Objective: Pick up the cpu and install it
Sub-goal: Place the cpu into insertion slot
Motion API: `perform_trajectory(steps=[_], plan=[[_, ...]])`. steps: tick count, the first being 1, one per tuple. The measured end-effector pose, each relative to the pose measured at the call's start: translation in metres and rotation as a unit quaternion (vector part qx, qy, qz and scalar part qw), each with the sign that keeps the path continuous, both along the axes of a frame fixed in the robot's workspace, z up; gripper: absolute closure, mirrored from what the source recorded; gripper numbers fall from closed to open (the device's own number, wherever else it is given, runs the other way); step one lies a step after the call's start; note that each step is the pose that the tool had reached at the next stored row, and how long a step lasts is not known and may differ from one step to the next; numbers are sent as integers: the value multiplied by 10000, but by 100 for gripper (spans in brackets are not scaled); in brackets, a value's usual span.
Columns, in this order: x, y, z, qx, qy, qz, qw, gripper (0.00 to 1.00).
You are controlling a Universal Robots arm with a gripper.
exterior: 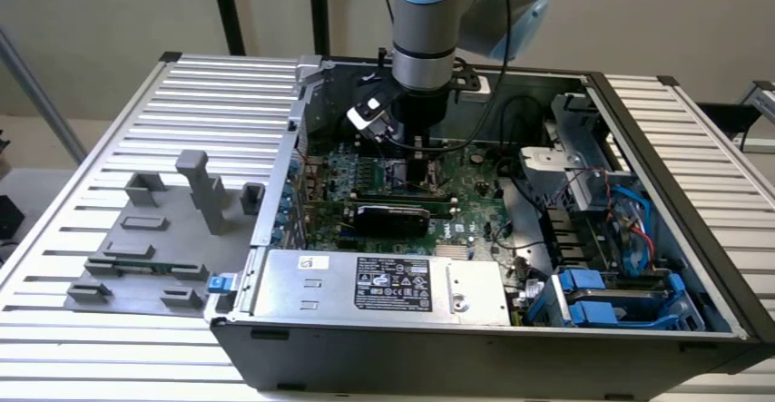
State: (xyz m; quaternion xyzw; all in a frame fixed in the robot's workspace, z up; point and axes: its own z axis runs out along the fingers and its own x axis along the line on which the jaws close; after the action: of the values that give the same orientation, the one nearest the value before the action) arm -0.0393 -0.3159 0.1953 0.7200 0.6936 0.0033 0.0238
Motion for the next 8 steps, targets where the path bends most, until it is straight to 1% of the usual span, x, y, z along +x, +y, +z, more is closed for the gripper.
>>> perform_trajectory(steps=[2, 3, 8], plan=[[0, 0, 0, 0, 2, 0, 10000, 44], [-1, -1, 2, -2, 3, 0, 10000, 37], [-1, -1, 3, -4, 4, 0, 10000, 37]])
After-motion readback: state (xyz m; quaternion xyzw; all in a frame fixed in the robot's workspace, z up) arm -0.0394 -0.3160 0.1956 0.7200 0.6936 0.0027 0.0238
